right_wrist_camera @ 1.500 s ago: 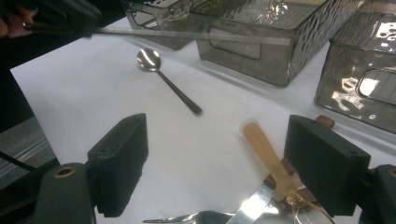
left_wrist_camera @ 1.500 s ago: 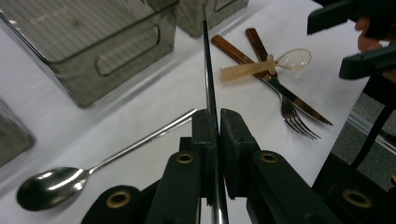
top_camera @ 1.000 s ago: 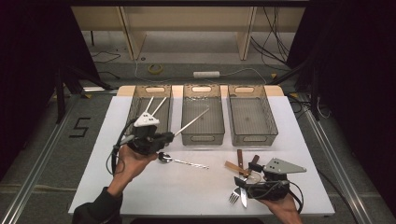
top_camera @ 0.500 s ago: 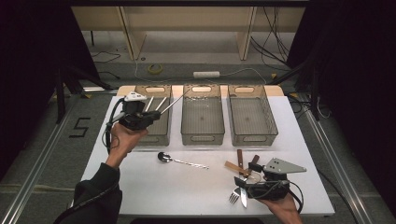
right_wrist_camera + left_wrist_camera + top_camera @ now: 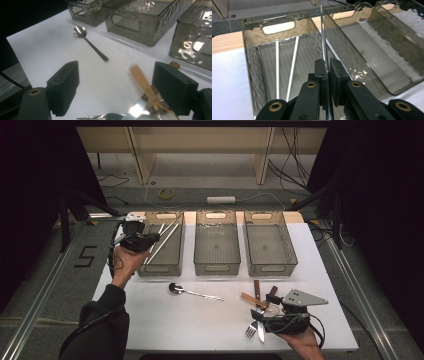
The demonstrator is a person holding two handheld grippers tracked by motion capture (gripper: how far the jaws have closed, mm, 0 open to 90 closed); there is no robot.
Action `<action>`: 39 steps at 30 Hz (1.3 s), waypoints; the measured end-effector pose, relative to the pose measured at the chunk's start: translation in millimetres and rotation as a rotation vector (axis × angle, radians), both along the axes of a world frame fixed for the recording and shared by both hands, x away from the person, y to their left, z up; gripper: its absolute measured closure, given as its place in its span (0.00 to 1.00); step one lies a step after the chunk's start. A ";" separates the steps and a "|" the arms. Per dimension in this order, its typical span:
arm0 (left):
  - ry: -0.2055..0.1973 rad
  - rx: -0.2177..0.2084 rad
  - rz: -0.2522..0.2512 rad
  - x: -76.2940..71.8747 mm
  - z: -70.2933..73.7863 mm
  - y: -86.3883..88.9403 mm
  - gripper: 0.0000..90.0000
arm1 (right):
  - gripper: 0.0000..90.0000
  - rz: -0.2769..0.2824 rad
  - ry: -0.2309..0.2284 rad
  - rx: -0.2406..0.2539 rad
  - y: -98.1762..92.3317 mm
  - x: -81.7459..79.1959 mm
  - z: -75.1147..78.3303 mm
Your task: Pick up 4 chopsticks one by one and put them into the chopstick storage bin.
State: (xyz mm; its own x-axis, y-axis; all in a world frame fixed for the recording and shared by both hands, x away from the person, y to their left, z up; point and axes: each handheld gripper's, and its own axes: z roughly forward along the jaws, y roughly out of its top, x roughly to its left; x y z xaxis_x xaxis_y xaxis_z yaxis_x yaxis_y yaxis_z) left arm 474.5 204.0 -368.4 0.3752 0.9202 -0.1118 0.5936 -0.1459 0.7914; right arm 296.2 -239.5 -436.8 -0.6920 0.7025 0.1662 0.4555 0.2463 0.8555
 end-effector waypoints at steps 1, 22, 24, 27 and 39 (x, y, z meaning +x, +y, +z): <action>0.003 0.004 0.005 1.4 -1.6 1.3 0.94 | 0.25 0.001 -0.001 0.000 0.0 0.0 0.0; 0.053 0.032 0.056 22.5 -27.1 14.6 0.94 | 0.26 0.000 0.002 0.002 0.3 0.1 -0.1; 0.060 0.029 0.057 23.9 -29.2 14.5 0.94 | 0.25 0.003 0.001 -0.001 0.1 0.1 -0.1; 0.064 0.030 0.052 26.0 -32.7 13.0 0.94 | 0.25 0.001 0.004 0.001 0.2 0.1 0.0; 0.078 0.032 0.073 37.9 -40.3 7.9 0.87 | 0.26 0.000 0.002 0.005 -0.1 0.2 0.0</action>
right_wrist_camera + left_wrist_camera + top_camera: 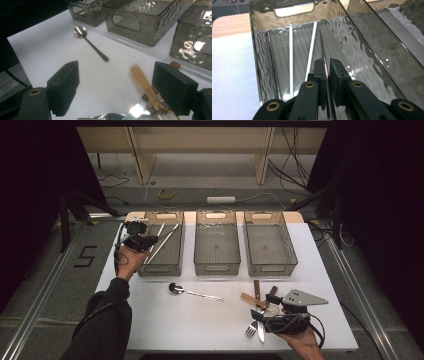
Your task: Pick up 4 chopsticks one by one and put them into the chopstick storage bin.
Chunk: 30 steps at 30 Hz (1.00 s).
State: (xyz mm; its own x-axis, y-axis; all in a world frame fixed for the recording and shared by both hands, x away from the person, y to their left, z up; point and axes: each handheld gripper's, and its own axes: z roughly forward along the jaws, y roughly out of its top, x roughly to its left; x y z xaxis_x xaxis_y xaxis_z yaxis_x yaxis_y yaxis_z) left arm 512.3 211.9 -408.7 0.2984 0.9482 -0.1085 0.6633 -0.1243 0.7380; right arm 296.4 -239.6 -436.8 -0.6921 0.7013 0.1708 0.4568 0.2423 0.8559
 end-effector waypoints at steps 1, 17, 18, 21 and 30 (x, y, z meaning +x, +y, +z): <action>0.004 -0.001 0.003 0.3 -0.1 0.2 0.79 | 0.26 0.000 -0.002 0.002 0.0 0.0 0.0; -0.026 -0.151 -0.182 -40.2 16.0 -9.8 0.42 | 0.26 0.004 -0.004 -0.002 0.2 -0.2 0.3; -0.027 -0.148 -0.202 -44.1 17.2 -11.3 0.40 | 0.25 0.003 0.000 -0.002 0.2 -0.4 0.3; -0.036 -0.138 -0.251 -55.0 20.0 -17.6 0.36 | 0.25 0.004 -0.001 -0.005 0.2 -0.2 0.1; 0.012 -0.037 -0.311 -77.7 21.9 -31.8 0.33 | 0.25 0.006 -0.005 -0.005 0.3 -1.0 1.0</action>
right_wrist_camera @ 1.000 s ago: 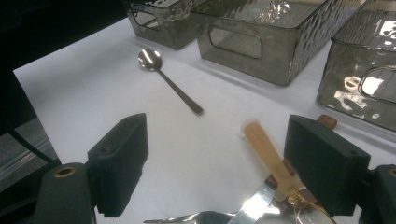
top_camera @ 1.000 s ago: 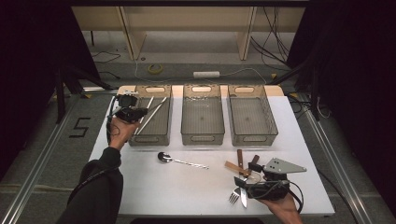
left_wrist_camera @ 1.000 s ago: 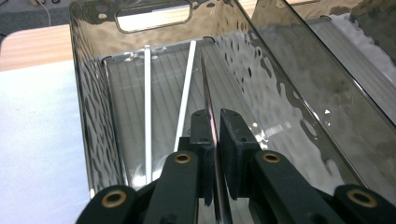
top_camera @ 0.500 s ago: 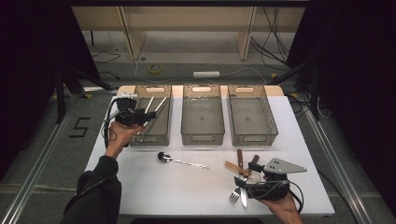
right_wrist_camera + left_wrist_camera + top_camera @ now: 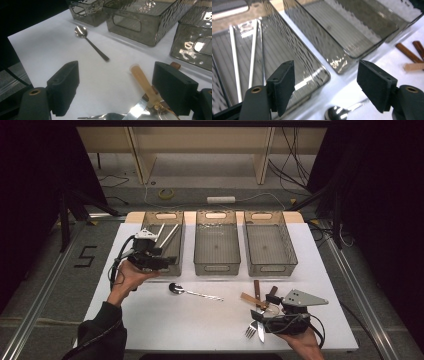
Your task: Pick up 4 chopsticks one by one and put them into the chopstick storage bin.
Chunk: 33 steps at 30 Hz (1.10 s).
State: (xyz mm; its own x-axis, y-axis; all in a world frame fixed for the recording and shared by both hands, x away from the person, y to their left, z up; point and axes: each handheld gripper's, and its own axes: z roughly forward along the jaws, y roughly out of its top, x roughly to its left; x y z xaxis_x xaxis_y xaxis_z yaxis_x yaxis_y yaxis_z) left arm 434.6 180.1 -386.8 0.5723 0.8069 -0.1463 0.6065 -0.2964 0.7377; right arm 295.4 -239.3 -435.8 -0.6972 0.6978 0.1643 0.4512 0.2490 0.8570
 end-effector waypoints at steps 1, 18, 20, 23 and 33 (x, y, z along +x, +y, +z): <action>0.008 0.004 0.005 -2.3 -0.8 -0.4 0.33 | 0.25 0.001 -0.001 -0.001 -0.2 -0.1 0.1; 0.166 0.017 0.140 -27.8 -36.6 -8.5 0.33 | 0.25 0.002 -0.003 -0.002 0.1 -0.1 0.7; 0.173 0.018 0.152 -29.0 -41.2 -10.1 0.34 | 0.25 0.001 -0.002 -0.002 0.1 -0.4 1.1; 0.181 0.022 0.171 -30.1 -46.1 -10.3 0.36 | 0.25 0.002 -0.005 -0.003 -0.1 -0.2 0.7; 0.210 0.015 0.208 -33.7 -62.5 -11.9 0.39 | 0.25 0.001 -0.006 -0.004 0.2 -0.5 1.0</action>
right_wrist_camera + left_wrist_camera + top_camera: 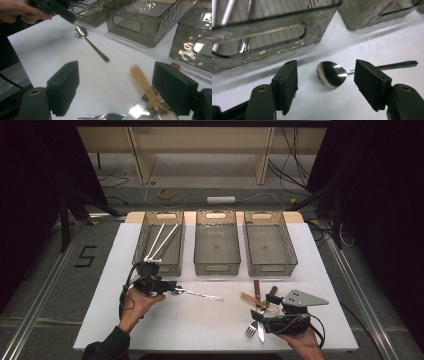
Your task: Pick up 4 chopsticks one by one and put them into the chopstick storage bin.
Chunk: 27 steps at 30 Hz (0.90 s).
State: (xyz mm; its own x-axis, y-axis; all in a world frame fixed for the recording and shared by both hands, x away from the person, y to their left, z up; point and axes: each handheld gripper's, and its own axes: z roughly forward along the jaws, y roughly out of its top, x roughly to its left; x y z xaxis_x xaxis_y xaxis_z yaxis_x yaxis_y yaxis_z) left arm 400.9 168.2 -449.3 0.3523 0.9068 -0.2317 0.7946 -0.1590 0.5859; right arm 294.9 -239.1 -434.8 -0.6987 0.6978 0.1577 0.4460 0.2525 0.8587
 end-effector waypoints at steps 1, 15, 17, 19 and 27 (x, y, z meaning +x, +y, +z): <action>0.004 -0.005 0.000 0.1 -1.9 0.1 0.40 | 0.25 -0.001 0.002 0.001 0.1 -0.2 0.2; 0.040 -0.068 0.035 0.3 -12.7 0.1 0.54 | 0.25 -0.001 0.000 -0.001 0.6 -0.2 -0.2; 0.050 -0.084 0.043 1.2 -13.6 1.5 0.55 | 0.25 0.001 0.000 -0.002 0.6 0.0 -0.5; 0.056 -0.090 0.049 2.0 -14.7 2.3 0.56 | 0.25 0.000 0.001 -0.003 0.6 -0.1 -0.4; 0.079 -0.117 0.079 4.4 -19.6 3.4 0.61 | 0.25 0.002 0.000 0.000 -0.9 0.4 -1.0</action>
